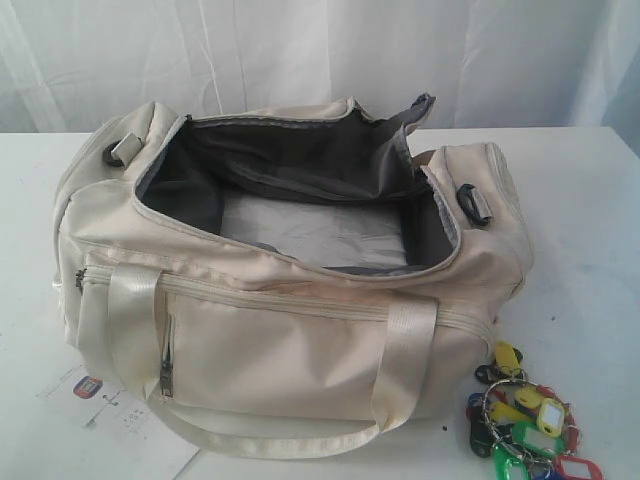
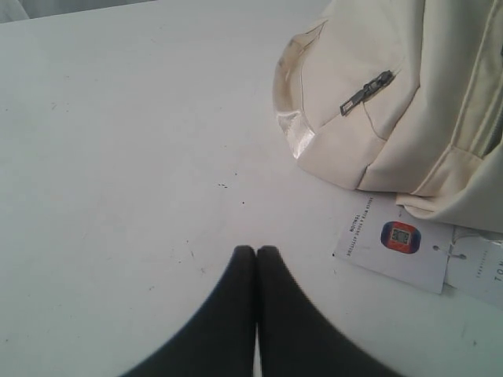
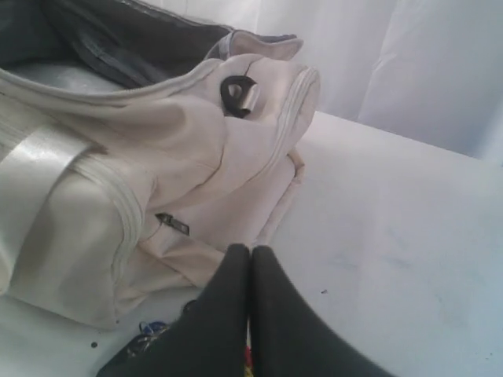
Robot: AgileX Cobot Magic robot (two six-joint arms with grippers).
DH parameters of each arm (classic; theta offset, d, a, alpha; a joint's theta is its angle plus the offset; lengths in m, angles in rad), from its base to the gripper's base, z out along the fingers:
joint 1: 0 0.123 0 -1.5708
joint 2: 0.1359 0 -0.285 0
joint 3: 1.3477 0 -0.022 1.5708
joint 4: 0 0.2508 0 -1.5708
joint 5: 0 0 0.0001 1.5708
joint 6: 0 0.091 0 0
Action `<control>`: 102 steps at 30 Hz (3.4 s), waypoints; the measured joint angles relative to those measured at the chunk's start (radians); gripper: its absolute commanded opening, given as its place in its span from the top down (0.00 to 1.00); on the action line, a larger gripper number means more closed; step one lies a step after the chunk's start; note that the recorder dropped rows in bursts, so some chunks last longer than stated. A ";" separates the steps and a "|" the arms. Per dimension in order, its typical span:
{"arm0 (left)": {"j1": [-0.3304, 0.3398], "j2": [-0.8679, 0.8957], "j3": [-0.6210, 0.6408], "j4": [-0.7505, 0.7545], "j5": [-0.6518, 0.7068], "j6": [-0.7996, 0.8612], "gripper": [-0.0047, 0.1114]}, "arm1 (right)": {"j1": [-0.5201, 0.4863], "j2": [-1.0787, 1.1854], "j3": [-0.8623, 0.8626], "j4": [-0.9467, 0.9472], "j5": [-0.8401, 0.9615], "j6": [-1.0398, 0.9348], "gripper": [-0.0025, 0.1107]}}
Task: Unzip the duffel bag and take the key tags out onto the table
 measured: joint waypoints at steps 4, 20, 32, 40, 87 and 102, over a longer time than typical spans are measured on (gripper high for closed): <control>0.000 0.000 0.000 0.000 0.000 0.000 0.96 | 0.000 0.000 0.058 0.000 -0.019 0.000 0.98; 0.000 0.000 0.000 0.000 0.000 0.000 0.96 | -0.137 0.000 0.060 -0.004 -0.031 0.154 0.98; 0.000 0.000 0.000 0.000 0.000 0.000 0.96 | -0.290 0.000 0.060 -0.014 -0.031 0.175 0.98; 0.000 0.000 0.000 0.000 0.000 0.000 0.96 | -0.298 0.000 0.060 -0.015 -0.031 0.175 0.98; 0.000 0.000 0.000 0.000 0.000 0.000 0.96 | -0.244 0.000 0.060 -0.018 -0.031 0.175 0.98; 0.000 0.000 0.000 0.000 0.000 0.000 0.96 | -0.238 0.000 0.060 -0.018 -0.031 0.175 0.98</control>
